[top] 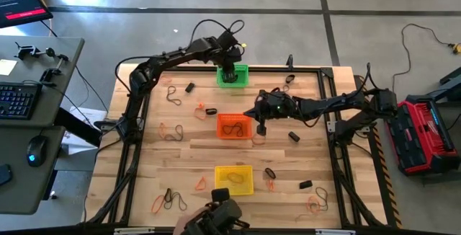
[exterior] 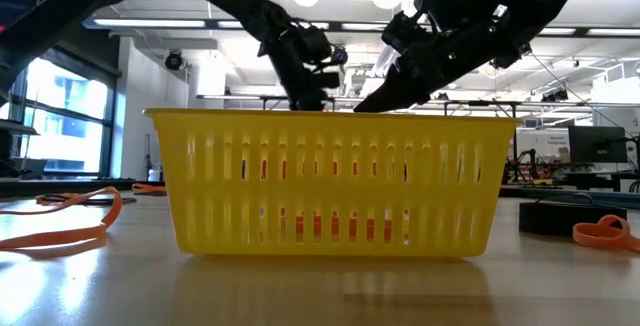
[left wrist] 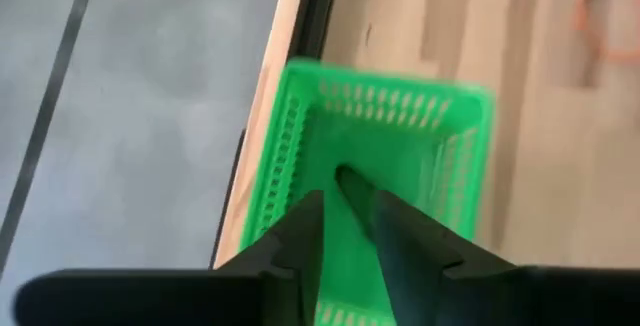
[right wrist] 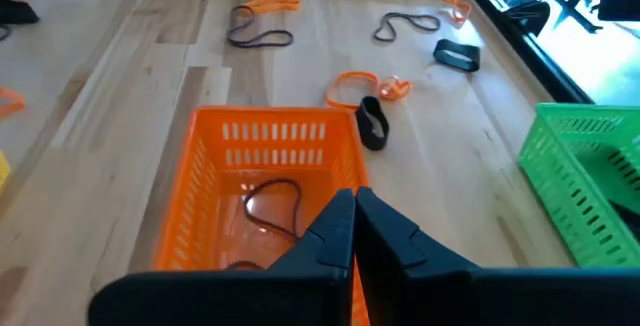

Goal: Sort rubber bands into baskets
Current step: Put the orange rubber band into the yellow bin

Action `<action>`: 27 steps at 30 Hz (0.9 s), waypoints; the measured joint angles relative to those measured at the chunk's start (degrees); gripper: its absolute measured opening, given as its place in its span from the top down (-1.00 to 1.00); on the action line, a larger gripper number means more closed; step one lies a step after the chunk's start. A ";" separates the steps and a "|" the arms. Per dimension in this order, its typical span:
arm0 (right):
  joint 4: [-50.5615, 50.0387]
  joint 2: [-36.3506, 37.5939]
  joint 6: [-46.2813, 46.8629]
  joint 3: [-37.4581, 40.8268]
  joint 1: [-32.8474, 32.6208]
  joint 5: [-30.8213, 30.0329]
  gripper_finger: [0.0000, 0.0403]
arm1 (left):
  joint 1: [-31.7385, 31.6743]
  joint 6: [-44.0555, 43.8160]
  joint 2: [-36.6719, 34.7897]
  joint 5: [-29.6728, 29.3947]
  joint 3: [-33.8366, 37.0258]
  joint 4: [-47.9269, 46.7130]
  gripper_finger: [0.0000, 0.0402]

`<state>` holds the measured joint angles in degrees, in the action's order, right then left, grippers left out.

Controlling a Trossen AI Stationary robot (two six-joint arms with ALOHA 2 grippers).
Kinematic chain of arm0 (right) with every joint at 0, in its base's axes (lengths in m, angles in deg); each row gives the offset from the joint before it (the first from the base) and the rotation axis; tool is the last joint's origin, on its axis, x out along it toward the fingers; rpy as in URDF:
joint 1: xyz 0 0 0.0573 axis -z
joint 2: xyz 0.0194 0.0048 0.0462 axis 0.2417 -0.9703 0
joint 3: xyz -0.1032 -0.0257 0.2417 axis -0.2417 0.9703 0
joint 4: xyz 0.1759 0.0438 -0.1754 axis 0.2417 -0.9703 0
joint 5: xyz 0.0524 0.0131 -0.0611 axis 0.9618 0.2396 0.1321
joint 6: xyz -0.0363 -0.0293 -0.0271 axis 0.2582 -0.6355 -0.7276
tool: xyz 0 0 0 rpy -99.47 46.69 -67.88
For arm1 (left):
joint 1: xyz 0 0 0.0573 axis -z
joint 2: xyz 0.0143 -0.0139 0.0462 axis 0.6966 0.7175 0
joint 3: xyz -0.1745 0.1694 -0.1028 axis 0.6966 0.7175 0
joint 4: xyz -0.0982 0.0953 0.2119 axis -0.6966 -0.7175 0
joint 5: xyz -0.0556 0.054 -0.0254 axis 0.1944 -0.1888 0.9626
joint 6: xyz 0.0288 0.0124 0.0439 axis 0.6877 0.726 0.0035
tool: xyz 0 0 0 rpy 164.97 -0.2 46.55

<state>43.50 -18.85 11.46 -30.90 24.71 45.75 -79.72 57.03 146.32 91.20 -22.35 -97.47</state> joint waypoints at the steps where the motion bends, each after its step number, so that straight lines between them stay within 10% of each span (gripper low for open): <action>1: 0.93 0.00 -0.01 0.00 0.25 0.06 1.00 | 0.21 -0.47 -0.08 0.37 0.00 0.75 0.68; 13: 2.72 0.00 -0.21 -0.07 0.94 1.84 1.00 | 1.85 -7.67 -1.11 3.19 2.54 13.06 0.99; 27: 12.37 -0.09 1.35 4.92 1.02 3.63 1.00 | 2.96 -11.90 -16.28 7.10 31.06 42.34 1.00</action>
<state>55.87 -18.93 12.81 -25.98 25.74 49.38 -76.75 45.13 130.04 98.30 8.71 -55.13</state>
